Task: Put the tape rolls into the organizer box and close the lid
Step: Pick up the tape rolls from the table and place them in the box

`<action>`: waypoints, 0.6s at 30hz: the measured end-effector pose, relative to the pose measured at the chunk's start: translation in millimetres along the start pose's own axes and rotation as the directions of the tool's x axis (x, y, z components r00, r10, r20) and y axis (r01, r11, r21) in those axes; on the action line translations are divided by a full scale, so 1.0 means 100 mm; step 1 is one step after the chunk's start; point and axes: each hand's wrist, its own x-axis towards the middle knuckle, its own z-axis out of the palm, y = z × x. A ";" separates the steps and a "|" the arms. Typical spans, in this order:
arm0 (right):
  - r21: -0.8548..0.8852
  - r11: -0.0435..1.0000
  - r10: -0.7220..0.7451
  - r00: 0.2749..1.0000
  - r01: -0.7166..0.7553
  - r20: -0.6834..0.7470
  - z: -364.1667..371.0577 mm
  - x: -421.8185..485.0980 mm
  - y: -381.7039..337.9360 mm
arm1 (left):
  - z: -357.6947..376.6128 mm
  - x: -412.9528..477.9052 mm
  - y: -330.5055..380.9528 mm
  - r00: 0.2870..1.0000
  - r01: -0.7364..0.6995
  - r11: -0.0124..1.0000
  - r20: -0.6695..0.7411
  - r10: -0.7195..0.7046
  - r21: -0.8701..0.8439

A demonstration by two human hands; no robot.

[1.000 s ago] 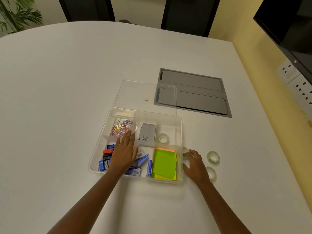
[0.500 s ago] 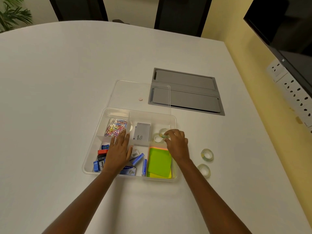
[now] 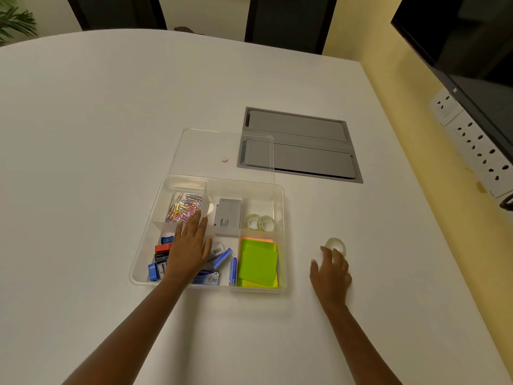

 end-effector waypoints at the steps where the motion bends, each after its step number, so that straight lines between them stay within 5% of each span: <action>1: -0.029 0.999 0.018 1.000 -0.017 0.018 0.02 -0.04 0.06 | 0.00 0.00 0.00 1.000 -0.001 1.000 0.000 0.001 0.000; 8: 0.222 0.975 0.013 1.000 -0.013 0.004 0.00 -0.04 -0.01 | 0.02 0.00 -0.01 1.000 0.000 1.000 -0.012 0.000 -0.005; 12: 0.456 0.882 -0.062 0.989 0.117 -0.134 -0.17 0.06 -0.34 | 0.02 0.00 -0.02 1.000 -0.010 1.000 -0.020 0.010 -0.008; 15: 0.472 0.836 -0.215 0.958 0.282 -0.191 -0.27 0.16 -0.73 | 0.02 0.00 -0.02 1.000 -0.012 1.000 -0.028 0.011 -0.015; 18: 0.386 0.820 -0.423 0.902 0.423 -0.090 -0.25 0.25 -1.05 | 0.03 0.00 -0.03 1.000 -0.008 1.000 -0.027 0.008 -0.008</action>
